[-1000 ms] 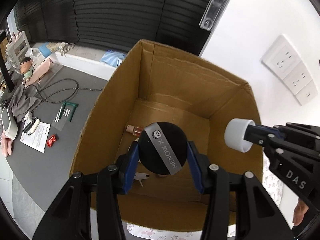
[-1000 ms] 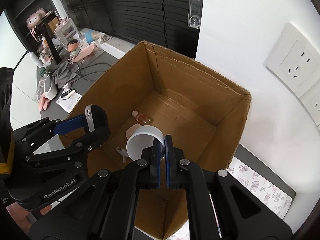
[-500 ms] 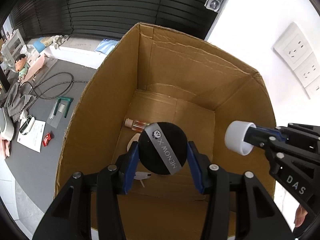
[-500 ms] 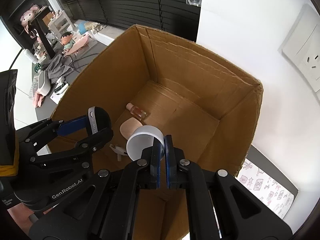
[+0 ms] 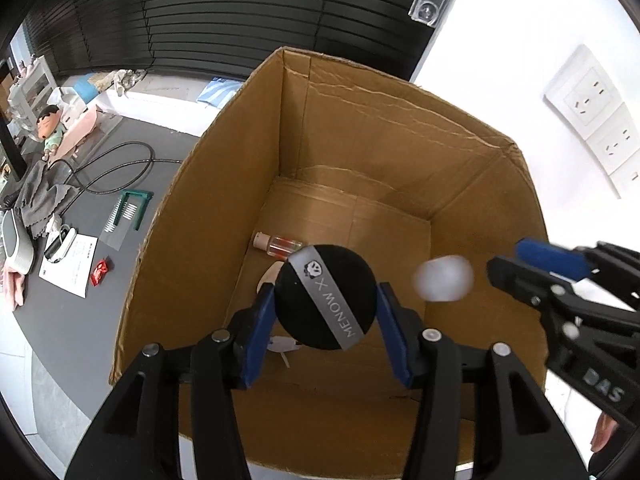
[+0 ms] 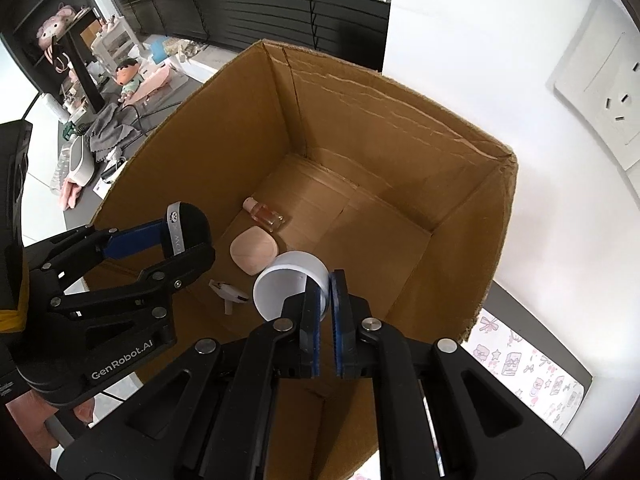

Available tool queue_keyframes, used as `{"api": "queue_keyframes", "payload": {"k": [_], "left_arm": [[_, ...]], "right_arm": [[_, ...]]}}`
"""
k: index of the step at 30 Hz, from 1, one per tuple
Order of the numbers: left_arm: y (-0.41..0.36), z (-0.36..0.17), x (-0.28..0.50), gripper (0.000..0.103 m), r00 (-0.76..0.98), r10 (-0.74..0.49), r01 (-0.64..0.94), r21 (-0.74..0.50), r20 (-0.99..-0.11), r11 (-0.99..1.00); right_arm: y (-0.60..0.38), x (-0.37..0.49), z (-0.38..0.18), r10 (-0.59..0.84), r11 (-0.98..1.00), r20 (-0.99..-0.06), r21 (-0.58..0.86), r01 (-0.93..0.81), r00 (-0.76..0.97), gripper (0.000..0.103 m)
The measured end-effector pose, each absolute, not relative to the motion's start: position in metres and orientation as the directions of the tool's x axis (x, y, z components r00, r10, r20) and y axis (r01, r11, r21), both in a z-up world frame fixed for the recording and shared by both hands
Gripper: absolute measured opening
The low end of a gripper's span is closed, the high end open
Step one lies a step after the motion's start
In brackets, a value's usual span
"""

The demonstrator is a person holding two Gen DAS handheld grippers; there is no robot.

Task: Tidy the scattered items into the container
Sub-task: 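Open left tool over box while right tool opens, dropping compact and cap, then withdraw both tools from the box back over the mat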

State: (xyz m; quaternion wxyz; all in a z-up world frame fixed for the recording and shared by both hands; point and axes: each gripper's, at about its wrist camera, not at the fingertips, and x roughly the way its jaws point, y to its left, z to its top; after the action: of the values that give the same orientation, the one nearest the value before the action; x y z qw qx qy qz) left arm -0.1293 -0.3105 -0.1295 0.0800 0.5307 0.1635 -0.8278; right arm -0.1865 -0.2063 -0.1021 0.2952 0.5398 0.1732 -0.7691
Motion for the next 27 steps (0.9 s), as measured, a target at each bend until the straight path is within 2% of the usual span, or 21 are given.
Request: {"api": "queue_keyframes", "payload": {"k": [1, 3, 4, 5, 7, 8, 9, 15, 19, 21, 22, 24, 27], "left_arm": [[-0.31, -0.129, -0.128, 0.056, -0.425, 0.041, 0.306, -0.186, -0.904, -0.934], [-0.308, -0.126, -0.125, 0.072, -0.429, 0.029, 0.307, -0.176, -0.903, -0.935], [-0.307, -0.125, -0.124, 0.083, -0.428, 0.027, 0.306, -0.172, -0.903, -0.936], [-0.306, -0.124, -0.123, 0.088, -0.426, 0.024, 0.307, -0.17, -0.904, -0.936], [-0.304, -0.121, -0.12, 0.094, -0.427, 0.011, 0.311, -0.158, -0.904, -0.937], [-0.303, -0.119, -0.118, 0.097, -0.429, 0.004, 0.31, -0.152, -0.903, -0.939], [-0.301, -0.117, -0.117, 0.097, -0.431, -0.001, 0.309, -0.146, -0.902, -0.94], [-0.293, -0.1, -0.108, 0.099, -0.474, 0.006, 0.306, -0.171, -0.88, -0.937], [-0.284, -0.087, -0.101, 0.101, -0.503, 0.001, 0.302, -0.177, -0.864, -0.937], [-0.279, -0.08, -0.098, 0.101, -0.515, -0.013, 0.299, -0.166, -0.857, -0.94], [-0.277, -0.077, -0.096, 0.102, -0.519, -0.015, 0.3, -0.165, -0.855, -0.94], [-0.273, -0.072, -0.093, 0.102, -0.528, -0.019, 0.302, -0.166, -0.849, -0.939], [-0.266, -0.064, -0.09, 0.102, -0.535, -0.03, 0.308, -0.162, -0.844, -0.937]], "right_arm": [[-0.205, -0.186, -0.101, -0.263, -0.766, -0.932, 0.044, 0.641, -0.25, 0.014], [-0.201, -0.184, -0.096, -0.264, -0.77, -0.928, 0.037, 0.637, -0.265, 0.037], [-0.199, -0.183, -0.094, -0.267, -0.773, -0.924, 0.036, 0.633, -0.273, 0.042], [-0.196, -0.182, -0.09, -0.269, -0.778, -0.92, 0.033, 0.627, -0.285, 0.048], [-0.19, -0.181, -0.084, -0.269, -0.784, -0.913, 0.024, 0.62, -0.305, 0.051], [-0.186, -0.179, -0.079, -0.262, -0.789, -0.908, 0.007, 0.614, -0.326, 0.056], [-0.182, -0.178, -0.076, -0.248, -0.796, -0.904, -0.014, 0.605, -0.347, 0.062], [-0.157, -0.176, -0.058, -0.233, -0.831, -0.886, -0.033, 0.555, -0.401, 0.079], [-0.142, -0.17, -0.048, -0.221, -0.842, -0.873, -0.054, 0.536, -0.435, 0.082], [-0.134, -0.169, -0.044, -0.247, -0.846, -0.872, -0.019, 0.532, -0.423, 0.1], [-0.13, -0.169, -0.043, -0.264, -0.85, -0.871, 0.006, 0.527, -0.415, 0.103], [-0.12, -0.168, -0.039, -0.284, -0.857, -0.867, 0.039, 0.513, -0.41, 0.103], [-0.114, -0.161, -0.036, -0.257, -0.856, -0.865, -0.004, 0.517, -0.432, 0.103]]}}
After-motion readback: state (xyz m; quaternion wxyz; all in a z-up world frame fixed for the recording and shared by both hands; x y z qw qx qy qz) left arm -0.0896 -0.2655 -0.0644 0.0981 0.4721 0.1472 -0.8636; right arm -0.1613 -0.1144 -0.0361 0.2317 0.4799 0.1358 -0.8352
